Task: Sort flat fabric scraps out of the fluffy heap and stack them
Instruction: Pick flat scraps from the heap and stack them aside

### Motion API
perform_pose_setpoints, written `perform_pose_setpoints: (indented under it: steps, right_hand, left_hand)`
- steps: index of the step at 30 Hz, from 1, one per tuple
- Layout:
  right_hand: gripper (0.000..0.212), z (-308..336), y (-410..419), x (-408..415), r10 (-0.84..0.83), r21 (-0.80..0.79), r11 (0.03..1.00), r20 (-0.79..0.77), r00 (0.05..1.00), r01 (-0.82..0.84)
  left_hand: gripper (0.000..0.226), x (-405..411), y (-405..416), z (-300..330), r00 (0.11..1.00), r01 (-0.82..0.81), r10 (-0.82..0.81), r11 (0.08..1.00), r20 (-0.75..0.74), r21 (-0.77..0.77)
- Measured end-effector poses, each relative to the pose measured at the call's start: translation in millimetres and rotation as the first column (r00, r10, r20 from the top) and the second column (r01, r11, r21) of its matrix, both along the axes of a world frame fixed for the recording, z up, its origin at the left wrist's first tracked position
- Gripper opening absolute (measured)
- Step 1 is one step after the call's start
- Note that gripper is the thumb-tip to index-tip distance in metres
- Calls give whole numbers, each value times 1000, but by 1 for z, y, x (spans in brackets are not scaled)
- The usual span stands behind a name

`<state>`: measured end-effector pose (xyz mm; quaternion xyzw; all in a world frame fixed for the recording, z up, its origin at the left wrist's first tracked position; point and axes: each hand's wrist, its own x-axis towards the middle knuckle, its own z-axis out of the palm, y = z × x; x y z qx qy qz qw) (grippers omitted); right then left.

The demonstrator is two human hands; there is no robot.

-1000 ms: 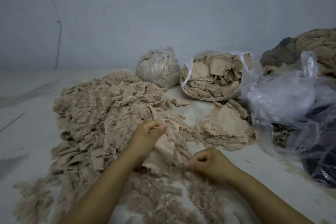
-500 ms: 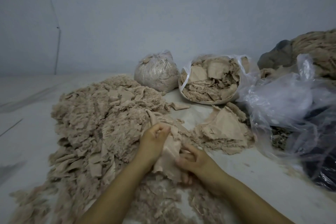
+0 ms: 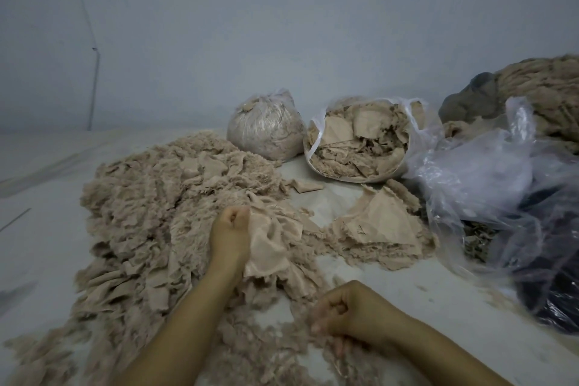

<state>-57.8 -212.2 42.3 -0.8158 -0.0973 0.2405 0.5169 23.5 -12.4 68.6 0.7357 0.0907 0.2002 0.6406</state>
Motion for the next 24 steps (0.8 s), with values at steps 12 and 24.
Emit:
perform_pose_setpoints:
  steps: [12, 24]
  right_hand:
    - [29, 7, 13, 38, -679, 556, 686, 256, 688, 470]
    - [23, 20, 7, 50, -682, 485, 726, 419, 599, 487]
  left_hand:
    - [35, -30, -20, -11, 817, 563, -576, 791, -17, 241]
    - [33, -24, -8, -17, 850, 525, -518, 847, -96, 82]
